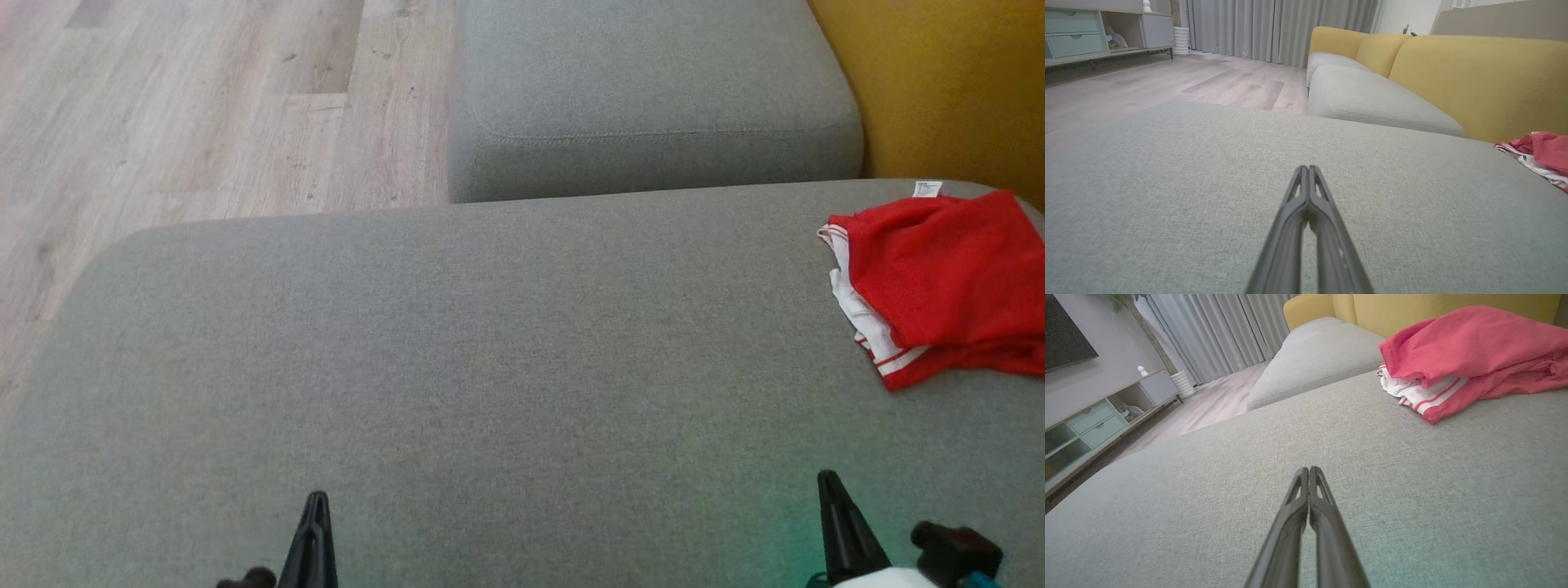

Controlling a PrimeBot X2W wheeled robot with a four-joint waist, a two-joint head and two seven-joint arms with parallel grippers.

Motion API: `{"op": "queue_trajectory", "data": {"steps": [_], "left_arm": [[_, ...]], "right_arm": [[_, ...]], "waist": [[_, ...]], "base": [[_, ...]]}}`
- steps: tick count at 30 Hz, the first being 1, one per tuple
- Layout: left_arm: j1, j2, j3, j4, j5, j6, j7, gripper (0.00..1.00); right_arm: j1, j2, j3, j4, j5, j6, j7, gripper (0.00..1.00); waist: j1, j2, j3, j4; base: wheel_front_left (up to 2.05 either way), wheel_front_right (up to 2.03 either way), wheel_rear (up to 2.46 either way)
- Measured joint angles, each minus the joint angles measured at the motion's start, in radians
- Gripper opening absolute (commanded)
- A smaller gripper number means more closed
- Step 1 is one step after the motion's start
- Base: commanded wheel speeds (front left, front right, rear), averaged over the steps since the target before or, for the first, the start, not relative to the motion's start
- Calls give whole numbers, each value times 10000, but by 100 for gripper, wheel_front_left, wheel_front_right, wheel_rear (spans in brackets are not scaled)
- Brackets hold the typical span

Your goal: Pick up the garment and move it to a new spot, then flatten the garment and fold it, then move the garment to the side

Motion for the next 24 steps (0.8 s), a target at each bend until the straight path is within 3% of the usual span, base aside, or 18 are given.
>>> {"op": "queue_trajectory", "data": {"steps": [24], "left_arm": [[-544,25,412,100,-2949,-368,612,0]], "right_arm": [[-405,65,-412,-169,2650,0,648,0]], "waist": [[0,0,215,-83]], "base": [[0,0,0]]}}
